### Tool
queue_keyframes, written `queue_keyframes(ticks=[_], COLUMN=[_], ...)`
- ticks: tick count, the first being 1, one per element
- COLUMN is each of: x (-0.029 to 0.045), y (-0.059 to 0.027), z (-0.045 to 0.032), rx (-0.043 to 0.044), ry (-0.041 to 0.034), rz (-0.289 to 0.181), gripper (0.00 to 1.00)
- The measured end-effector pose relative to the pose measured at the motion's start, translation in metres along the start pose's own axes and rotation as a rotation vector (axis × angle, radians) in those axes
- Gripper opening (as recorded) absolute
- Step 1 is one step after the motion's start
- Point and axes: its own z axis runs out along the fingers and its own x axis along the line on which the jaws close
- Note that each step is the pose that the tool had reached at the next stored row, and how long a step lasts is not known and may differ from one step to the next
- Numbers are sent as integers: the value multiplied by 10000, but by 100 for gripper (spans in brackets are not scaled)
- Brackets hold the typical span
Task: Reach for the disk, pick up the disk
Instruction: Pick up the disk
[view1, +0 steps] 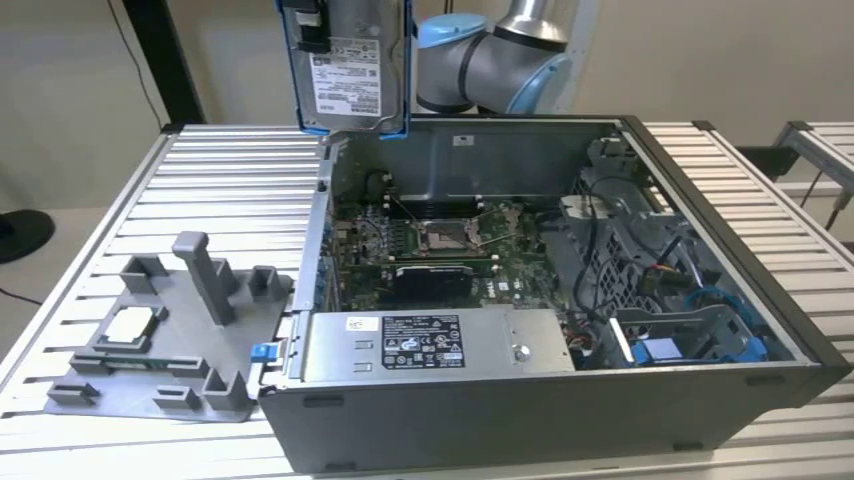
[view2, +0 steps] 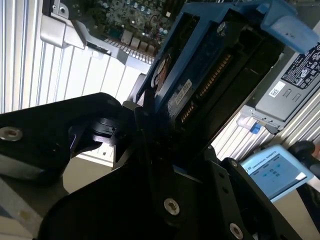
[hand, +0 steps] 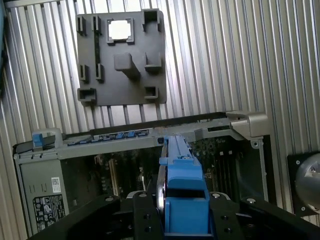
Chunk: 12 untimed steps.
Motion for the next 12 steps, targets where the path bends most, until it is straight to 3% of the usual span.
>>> queue_keyframes(ticks=[12], x=[-54], y=[-320], z=[-6], rx=[0], ry=[0], rz=[0], gripper=[0])
